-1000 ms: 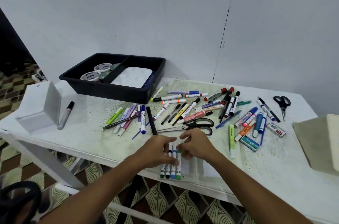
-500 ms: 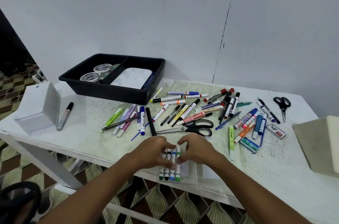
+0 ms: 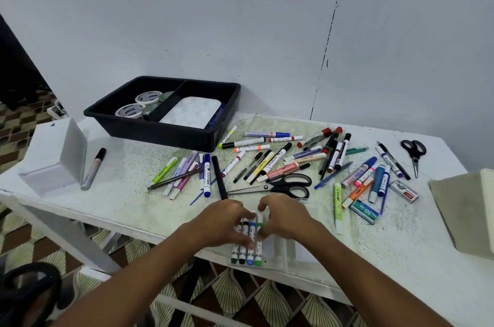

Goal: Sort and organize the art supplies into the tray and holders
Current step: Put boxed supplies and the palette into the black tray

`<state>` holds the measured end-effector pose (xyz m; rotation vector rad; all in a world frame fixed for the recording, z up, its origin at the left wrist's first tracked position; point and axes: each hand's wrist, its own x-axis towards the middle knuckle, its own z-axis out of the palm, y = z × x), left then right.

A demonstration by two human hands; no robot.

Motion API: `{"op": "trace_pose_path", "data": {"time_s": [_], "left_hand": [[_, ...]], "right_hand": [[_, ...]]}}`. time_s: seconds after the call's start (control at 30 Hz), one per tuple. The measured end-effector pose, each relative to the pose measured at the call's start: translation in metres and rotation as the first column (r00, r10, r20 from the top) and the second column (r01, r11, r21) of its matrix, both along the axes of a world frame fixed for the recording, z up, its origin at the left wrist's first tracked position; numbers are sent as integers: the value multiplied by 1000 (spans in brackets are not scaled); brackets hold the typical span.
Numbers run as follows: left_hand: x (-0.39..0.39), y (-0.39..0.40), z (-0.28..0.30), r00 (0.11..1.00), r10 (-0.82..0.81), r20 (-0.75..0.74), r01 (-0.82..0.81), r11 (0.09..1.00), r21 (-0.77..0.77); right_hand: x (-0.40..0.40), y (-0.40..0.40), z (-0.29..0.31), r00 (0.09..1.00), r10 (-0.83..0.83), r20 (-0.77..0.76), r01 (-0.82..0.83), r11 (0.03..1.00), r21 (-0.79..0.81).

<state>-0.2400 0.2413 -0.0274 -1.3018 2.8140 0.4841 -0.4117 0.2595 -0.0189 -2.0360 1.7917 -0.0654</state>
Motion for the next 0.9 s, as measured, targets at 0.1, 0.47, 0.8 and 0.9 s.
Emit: {"op": "trace_pose_path", "data": {"time_s": [0.1, 0.47, 0.8, 0.9], "left_hand": [[-1, -1, 3, 999, -28, 36, 29, 999, -16], [7, -7, -5, 996, -88, -15, 86, 992, -89], [28, -89, -5, 903, 213, -372, -293, 940, -173], [20, -117, -5, 913, 262, -312, -324, 931, -167]], "right_hand": [[2, -3, 3, 999, 21, -33, -20, 1000, 18], [1, -28, 20, 992, 123, -31, -113, 969, 218], [-19, -103, 16, 962, -147, 231, 174, 980, -99], [-25, -126, 10, 938, -216, 271, 264, 952, -157]]}}
